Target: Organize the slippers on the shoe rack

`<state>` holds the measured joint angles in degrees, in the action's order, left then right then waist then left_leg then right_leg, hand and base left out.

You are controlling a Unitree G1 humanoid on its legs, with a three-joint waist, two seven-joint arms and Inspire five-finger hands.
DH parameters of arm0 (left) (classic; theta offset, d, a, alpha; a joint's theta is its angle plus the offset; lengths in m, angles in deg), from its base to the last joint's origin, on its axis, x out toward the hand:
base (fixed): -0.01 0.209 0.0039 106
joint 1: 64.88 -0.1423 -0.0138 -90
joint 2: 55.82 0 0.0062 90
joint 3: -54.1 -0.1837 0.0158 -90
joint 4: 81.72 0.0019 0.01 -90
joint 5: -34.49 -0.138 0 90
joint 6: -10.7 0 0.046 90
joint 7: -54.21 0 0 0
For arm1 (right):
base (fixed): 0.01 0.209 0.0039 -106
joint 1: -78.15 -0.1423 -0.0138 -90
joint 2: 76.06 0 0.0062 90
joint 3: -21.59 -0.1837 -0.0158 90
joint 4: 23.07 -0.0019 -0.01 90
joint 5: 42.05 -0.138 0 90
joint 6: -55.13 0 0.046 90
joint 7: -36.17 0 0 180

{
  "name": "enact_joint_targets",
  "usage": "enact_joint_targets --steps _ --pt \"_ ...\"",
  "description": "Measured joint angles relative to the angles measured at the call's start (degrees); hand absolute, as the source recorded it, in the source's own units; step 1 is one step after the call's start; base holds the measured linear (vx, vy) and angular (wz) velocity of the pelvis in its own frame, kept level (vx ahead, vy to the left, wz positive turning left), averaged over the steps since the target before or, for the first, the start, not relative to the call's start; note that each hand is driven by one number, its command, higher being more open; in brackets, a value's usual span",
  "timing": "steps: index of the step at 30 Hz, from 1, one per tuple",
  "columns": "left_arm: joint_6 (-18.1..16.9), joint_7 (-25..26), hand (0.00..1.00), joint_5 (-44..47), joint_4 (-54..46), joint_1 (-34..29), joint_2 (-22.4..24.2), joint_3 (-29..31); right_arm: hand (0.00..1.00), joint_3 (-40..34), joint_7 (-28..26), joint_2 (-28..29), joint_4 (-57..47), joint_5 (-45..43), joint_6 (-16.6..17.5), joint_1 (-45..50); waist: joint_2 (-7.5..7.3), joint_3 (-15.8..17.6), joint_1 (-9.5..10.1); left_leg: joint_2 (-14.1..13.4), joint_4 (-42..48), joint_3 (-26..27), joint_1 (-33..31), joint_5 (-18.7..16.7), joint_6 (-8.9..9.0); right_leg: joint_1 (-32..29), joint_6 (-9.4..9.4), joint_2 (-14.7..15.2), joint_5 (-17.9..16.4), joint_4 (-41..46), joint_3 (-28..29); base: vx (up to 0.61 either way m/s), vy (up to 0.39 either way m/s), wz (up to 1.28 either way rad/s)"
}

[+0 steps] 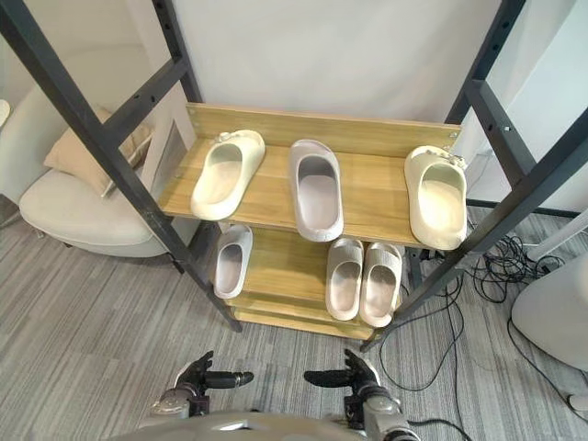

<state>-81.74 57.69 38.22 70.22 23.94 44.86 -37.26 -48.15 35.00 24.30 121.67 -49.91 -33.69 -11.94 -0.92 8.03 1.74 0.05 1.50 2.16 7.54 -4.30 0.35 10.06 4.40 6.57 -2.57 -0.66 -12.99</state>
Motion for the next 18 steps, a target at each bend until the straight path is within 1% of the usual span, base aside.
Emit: enact_joint_targets --steps 1,3,7,8,9,11,16,18 --pt "-0.01 0.04 1.00 0.00 -0.07 0.01 0.00 0.01 1.00 1.15 -0.35 0.09 -0.54 0.08 0.00 -0.32 -0.02 0.02 0.10 -0.03 -0.07 -0.03 -0.05 0.16 0.01 0.00 -0.03 -0.05 0.13 -0.14 -0.04 -0.06 -0.068 0.10" --pt "-0.01 0.26 1.00 -0.02 -0.37 0.05 0.03 0.00 1.00 6.12 -2.09 0.61 -3.63 0.10 -0.04 -1.47 -0.12 0.08 0.60 -0.08 -0.42 -0.19 -0.19 0.78 0.00 -0.04 -0.11 -0.17 0.63 -0.58 -0.17 -0.05 -0.032 0.04" --pt "-0.06 0.98 1.00 -0.84 -1.17 0.18 0.02 0.02 1.00 13.08 -5.53 0.96 -11.70 -0.23 -0.02 -1.93 -0.61 0.35 1.17 -0.12 -0.56 -1.07 -0.61 1.55 0.05 -0.34 -0.15 -0.22 1.18 -0.58 -0.89 -0.07 -0.018 0.09" --pt "-0.06 1.22 1.00 -1.21 -1.15 0.22 0.00 0.01 1.00 15.34 -6.45 0.49 -14.51 -1.26 -0.05 -2.10 -0.76 0.27 1.25 -0.14 -1.26 -1.06 -0.65 2.11 0.02 -0.83 -0.17 -0.24 1.46 -0.53 -0.76 -0.09 -0.002 -0.01" --pt "-0.06 1.23 1.00 -1.23 -1.14 0.22 -0.01 0.01 1.00 15.68 -6.60 0.38 -15.02 -1.30 -0.05 -2.11 -0.77 0.25 1.25 -0.14 -1.42 -1.06 -0.65 2.23 -0.03 -0.93 -0.20 -0.24 1.50 -0.51 -0.75 -0.09 0.004 -0.02" --pt "-0.06 1.37 1.00 -2.26 -1.14 0.38 -0.18 0.02 1.00 19.28 -8.17 -1.57 -21.74 -2.09 -0.06 -2.30 -1.04 0.44 1.29 -0.15 -2.30 -1.03 -0.70 2.94 0.03 -1.45 -0.14 -0.24 1.96 -0.51 -0.55 -0.06 0.005 -0.03" --pt "-0.13 1.54 1.00 -2.30 -1.12 0.45 -0.57 -0.30 1.00 21.66 -9.66 -6.28 -34.24 -5.95 -0.03 -2.65 -1.22 0.50 1.30 -0.28 -2.26 -0.68 -0.93 3.00 0.09 -2.03 -0.06 -0.31 2.12 -0.27 0.07 -0.02 0.000 -0.05" --pt "-0.72 1.58 1.00 -2.34 -1.00 0.49 -0.94 -0.89 1.00 21.67 -10.00 -8.39 -42.27 -9.13 0.23 -2.93 -1.04 0.61 1.29 -0.47 -2.25 -0.39 -0.97 2.96 0.16 -2.19 -0.05 -0.52 2.14 -0.39 0.38 0.02 -0.014 -0.07"
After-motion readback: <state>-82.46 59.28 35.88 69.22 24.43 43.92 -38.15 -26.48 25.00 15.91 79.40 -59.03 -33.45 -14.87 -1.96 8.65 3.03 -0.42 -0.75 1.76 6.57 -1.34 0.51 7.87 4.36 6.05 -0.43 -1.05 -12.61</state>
